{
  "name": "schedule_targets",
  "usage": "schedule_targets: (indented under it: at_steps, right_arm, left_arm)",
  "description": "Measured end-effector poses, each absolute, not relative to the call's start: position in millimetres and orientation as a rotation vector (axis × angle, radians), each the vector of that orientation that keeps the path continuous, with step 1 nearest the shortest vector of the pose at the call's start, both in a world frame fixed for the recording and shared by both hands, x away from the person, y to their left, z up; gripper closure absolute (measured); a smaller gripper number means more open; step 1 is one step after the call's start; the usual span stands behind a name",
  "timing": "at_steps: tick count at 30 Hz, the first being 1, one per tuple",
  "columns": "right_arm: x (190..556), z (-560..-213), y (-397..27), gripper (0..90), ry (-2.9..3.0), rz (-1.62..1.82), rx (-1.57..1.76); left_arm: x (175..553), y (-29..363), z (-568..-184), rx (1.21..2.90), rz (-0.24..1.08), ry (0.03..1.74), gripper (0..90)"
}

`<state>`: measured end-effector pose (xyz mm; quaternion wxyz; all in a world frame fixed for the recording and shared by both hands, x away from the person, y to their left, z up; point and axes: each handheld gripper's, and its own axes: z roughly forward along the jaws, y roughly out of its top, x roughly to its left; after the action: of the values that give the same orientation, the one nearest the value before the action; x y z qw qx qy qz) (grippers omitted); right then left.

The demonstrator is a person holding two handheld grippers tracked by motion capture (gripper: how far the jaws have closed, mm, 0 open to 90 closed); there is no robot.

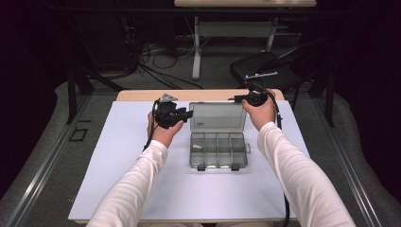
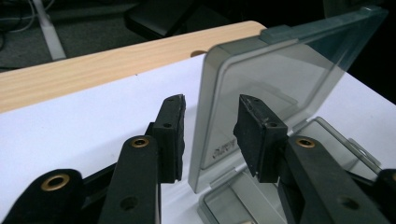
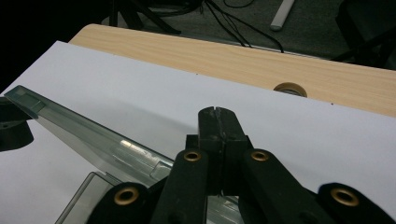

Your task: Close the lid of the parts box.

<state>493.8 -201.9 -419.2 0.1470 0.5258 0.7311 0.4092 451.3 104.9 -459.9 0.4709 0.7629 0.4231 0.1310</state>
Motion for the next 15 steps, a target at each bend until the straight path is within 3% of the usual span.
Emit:
schedule_targets:
  at_steps: [5, 15]
  right_arm:
    - [491, -419, -202, 90.0, 2.108, 1.183, 1.510]
    - [484, -418, -204, 90.0, 2.126, 1.204, 1.486]
  left_arm:
    - [444, 104, -458, 1.863, 0.250, 1.032, 64.8]
    - [437, 106, -454, 1.862, 0.229, 1.049, 77.1]
